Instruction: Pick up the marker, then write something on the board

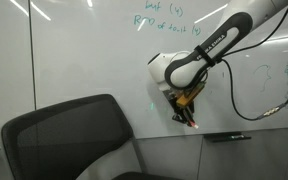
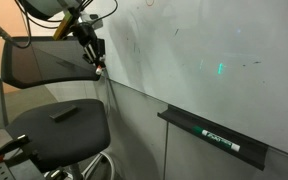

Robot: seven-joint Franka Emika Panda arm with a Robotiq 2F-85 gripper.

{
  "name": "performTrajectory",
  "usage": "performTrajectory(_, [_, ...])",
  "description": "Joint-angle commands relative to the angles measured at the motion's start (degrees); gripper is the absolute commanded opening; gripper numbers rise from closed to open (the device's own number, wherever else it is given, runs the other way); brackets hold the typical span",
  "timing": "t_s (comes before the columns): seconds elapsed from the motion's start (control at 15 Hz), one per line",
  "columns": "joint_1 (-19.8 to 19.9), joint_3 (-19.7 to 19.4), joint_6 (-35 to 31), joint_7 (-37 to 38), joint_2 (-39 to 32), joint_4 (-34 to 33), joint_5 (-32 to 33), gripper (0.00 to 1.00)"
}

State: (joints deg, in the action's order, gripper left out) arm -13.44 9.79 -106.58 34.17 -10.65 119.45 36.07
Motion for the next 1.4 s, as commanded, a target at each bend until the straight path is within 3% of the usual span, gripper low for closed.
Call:
performTrajectory(0.0, [-0.4, 1.7, -10.4, -4.9, 1.6, 7.1, -3.9, 0.05])
performTrajectory(0.4, [0.1, 1.6, -31.8, -16.0, -3.6, 13.4, -9.1, 0.05])
performTrajectory(0.8, [4.6, 3.8, -48.2, -38.1, -11.2, 15.6, -22.9, 0.05])
performTrajectory(1.07, [11.2, 10.6, -50.4, -53.8, -16.8, 15.4, -35.2, 0.05])
performTrajectory(1.33, [14.9, 15.0, -48.4, -60.0, -20.4, 15.4, -40.7, 0.05])
